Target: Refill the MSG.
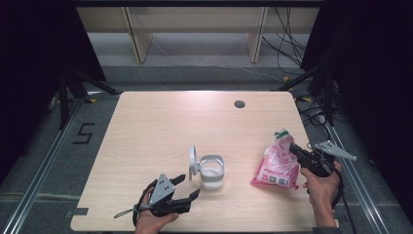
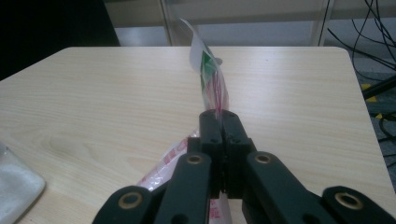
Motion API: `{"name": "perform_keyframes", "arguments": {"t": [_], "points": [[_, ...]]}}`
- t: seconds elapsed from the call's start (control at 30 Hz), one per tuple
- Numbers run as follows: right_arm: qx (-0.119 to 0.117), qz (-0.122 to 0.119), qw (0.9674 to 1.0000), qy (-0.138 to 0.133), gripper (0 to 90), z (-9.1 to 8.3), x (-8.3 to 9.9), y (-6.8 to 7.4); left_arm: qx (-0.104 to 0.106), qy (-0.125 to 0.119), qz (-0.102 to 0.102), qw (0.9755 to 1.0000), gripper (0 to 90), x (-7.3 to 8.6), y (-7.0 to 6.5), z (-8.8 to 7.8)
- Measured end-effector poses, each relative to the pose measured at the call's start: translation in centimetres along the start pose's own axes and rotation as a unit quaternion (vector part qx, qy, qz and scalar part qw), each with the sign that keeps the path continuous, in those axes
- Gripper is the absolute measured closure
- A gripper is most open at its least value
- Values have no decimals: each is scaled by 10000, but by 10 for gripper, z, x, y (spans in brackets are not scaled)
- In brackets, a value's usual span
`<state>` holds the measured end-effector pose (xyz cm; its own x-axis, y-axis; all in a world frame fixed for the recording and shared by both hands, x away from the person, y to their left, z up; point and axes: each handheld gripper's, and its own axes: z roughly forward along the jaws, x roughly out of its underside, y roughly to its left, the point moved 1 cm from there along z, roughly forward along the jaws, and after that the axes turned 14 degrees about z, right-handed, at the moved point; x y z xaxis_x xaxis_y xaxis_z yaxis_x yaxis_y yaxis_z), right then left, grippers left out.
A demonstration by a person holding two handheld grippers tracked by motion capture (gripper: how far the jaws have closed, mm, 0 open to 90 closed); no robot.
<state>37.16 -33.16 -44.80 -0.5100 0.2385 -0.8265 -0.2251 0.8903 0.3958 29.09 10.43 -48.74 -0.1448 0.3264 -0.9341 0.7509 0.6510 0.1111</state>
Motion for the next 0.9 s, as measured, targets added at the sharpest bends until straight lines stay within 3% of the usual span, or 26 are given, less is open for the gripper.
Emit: {"name": "perform_keyframes", "arguments": {"t": [0.03, 0.07, 0.13, 0.17, 0.2, 0.23, 0.27, 0.3, 0.33, 0.37, 0.4, 0.43, 0.57, 0.63, 0.9], "points": [[-53, 14, 10000, 10, 900, 1, 0, 0, -3, -2, -9, 10000, 303, 0, 0, 0], [60, -234, 9997, 2, 900, 3, 0, -4, -41, 61, -10, 10000, 302, 0, 0, -1], [15, -221, 9997, 55, 900, 3, 0, -4, -35, 53, 15, 10000, 302, 0, 0, -1], [50, 40, 10000, 43, 900, 3, 3, 0, 14, -5, 18, 10000, 302, 0, 1, 0], [136, -139, 9998, 40, 900, 4, 3, -2, 11, -11, 16, 10000, 302, 0, 1, 0], [135, -35, 9999, 40, 900, 5, 4, -1, 4, -2, 19, 10000, 302, 0, 1, 0], [53, -32, 10000, 24, 900, 5, 4, -2, -6, 5, 7, 10000, 302, 0, 0, 0], [117, -65, 9999, 88, 900, 5, 4, -2, -19, 15, 9, 10000, 302, 0, 0, 0], [184, -253, 9995, 67, 899, 6, 3, -5, 5, -4, 21, 10000, 302, 0, 1, 0], [208, -182, 9996, 106, 899, 6, 3, -5, 8, -3, 37, 10000, 302, 0, 1, 0], [217, -165, 9996, 118, 899, 6, 4, -5, 26, 2, 176, 9998, 302, 0, 2, 0], [113, -57, 9999, -6, 899, 7, 5, -5, 9, 63, 191, 9998, 302, 0, 2, -1], [206, -190, 9996, 5, 898, 8, 5, -9, -53, -32, 0, 10000, 302, 1, 1, 0], [124, -89, 9999, 61, 897, 7, 5, -8, -15, 3, 3, 10000, 302, 1, 1, 0], [211, -90, 9997, 45, 892, 9, 6, -9, -71, 41, -3, 10000, 302, 0, 2, -2]]}}
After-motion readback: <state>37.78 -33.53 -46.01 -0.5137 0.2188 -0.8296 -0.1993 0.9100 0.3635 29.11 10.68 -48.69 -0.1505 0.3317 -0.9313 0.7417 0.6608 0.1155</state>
